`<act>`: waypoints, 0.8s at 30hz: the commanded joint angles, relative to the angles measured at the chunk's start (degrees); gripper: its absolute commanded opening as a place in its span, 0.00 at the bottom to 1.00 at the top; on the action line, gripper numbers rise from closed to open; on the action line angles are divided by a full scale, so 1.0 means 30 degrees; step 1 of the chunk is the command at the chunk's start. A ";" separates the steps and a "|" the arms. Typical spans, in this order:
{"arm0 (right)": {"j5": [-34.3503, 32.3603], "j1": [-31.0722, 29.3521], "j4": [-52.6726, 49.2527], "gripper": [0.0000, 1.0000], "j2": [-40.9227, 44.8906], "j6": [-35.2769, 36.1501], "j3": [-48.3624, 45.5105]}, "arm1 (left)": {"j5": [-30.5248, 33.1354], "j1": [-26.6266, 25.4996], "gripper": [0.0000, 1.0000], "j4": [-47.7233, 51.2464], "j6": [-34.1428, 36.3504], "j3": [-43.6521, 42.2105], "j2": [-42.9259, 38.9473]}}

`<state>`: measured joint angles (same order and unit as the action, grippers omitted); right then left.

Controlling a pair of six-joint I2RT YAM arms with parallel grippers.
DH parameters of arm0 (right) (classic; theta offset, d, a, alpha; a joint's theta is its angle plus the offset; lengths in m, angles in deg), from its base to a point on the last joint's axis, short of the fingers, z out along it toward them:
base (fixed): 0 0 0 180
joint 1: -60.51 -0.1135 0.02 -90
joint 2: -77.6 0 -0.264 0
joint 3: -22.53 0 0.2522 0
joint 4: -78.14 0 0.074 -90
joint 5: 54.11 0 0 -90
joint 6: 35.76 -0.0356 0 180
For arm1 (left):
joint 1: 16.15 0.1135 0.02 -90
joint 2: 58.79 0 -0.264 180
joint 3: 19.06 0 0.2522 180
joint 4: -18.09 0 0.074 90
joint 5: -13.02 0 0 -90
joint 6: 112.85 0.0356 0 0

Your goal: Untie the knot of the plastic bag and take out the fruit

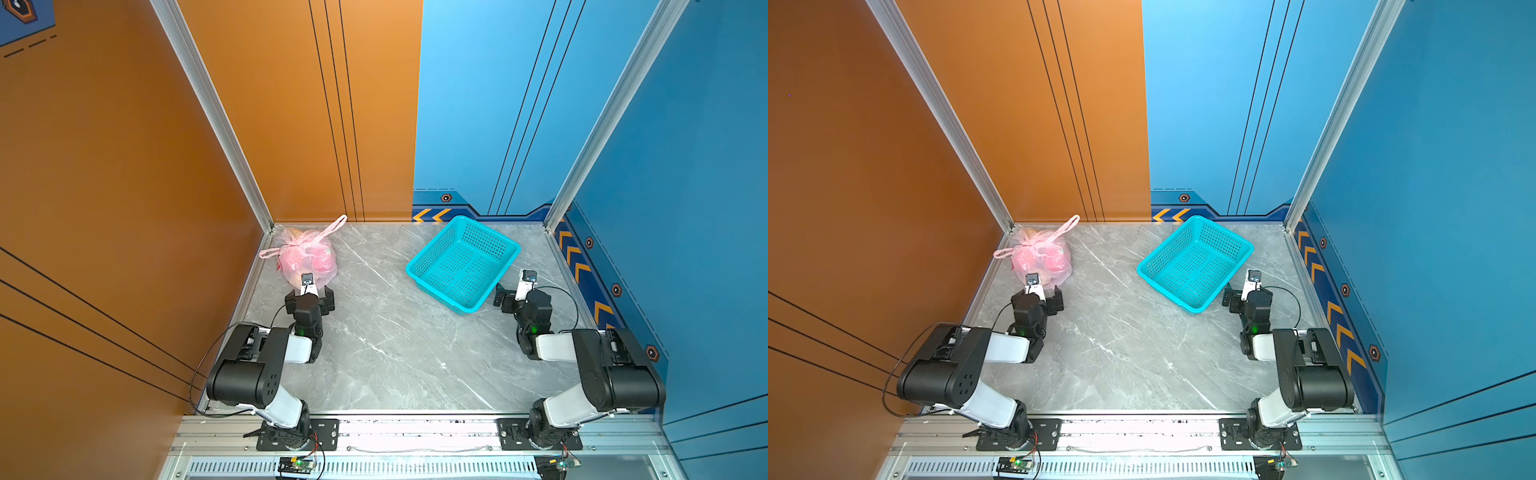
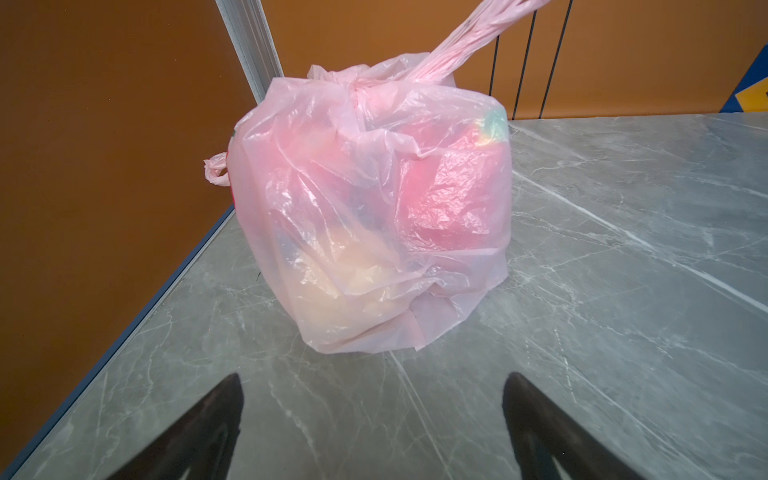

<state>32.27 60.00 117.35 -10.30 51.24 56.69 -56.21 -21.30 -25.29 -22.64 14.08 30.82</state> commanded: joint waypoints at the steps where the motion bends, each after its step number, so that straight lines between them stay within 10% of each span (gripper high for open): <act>1: 0.0196 0.0025 -0.0328 1.00 -0.0254 -0.0246 0.0347 | -0.0476 0.0207 0.98 0.0386 0.0044 0.0436 0.0160; 15: -0.0614 0.0054 -0.1620 1.00 0.1214 -0.0555 0.0367 | -0.0877 0.0083 0.98 0.1454 0.0341 0.0601 -0.0786; 24: -0.1182 -0.0207 -1.2455 1.00 0.6242 -0.1461 0.2889 | -0.1282 -0.0240 0.98 0.8888 0.0152 0.3162 -0.4483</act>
<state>31.05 59.82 95.25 4.94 49.27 62.44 -58.39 -21.65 -8.29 -21.76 20.76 20.15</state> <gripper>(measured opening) 0.999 0.979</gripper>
